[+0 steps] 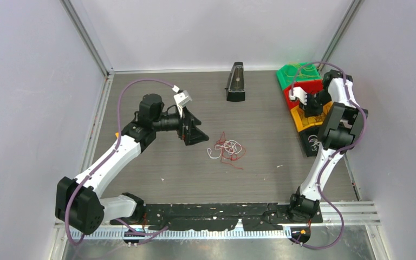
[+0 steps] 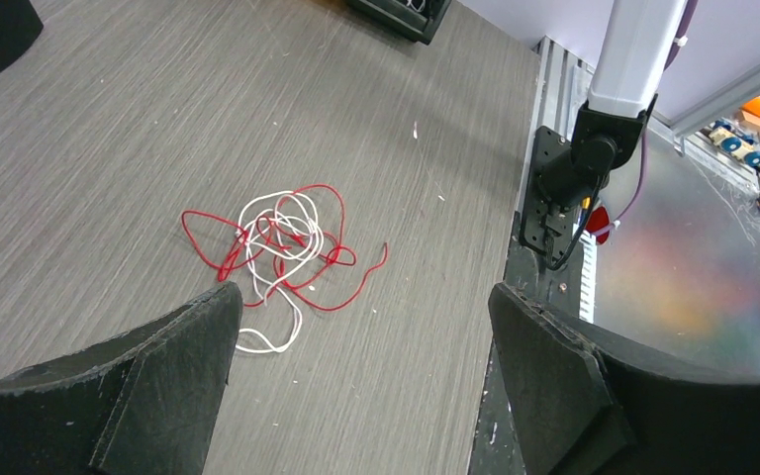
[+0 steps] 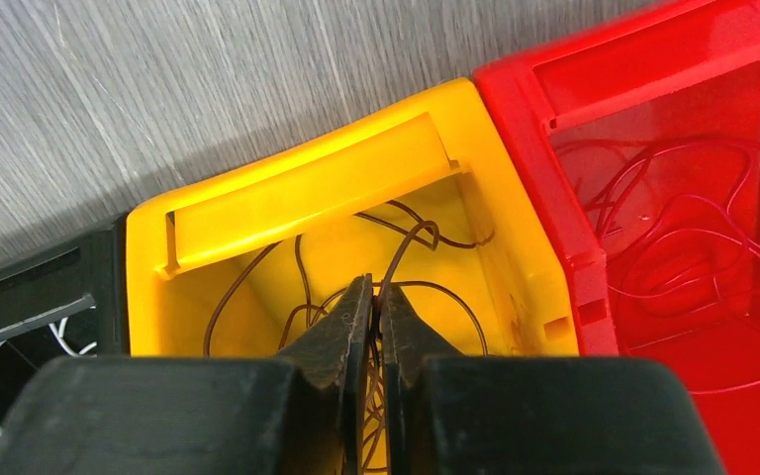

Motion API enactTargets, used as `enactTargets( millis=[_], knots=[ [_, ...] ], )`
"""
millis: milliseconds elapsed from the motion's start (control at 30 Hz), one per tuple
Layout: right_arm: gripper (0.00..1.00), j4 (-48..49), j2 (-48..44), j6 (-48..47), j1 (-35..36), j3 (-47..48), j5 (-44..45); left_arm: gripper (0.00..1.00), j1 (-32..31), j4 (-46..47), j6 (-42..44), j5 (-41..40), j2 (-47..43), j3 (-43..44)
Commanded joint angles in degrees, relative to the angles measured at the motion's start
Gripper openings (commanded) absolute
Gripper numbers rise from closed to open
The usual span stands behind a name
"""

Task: Untangle the cables

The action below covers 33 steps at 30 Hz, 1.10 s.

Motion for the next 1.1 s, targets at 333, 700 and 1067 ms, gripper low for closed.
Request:
enactTargets(
  millis=[333, 700, 1067],
  knots=[
    [0.6, -1.7, -6.0, 0.9, -1.0, 1.1, -3.5, 0.97, 0.6, 0.2, 0.0, 0.5, 0.2, 2.6],
    [0.66, -18.8, -11.3, 6.8, -2.7, 12.7, -9.0, 0.97, 0.6, 2.8, -1.7, 1.2, -0.4, 0.2],
    [0.62, -14.0, -22.7, -1.2, 8.0, -13.1, -0.6, 0.96, 0.6, 3.3, -2.0, 3.4, 1.2, 0.9]
  ],
)
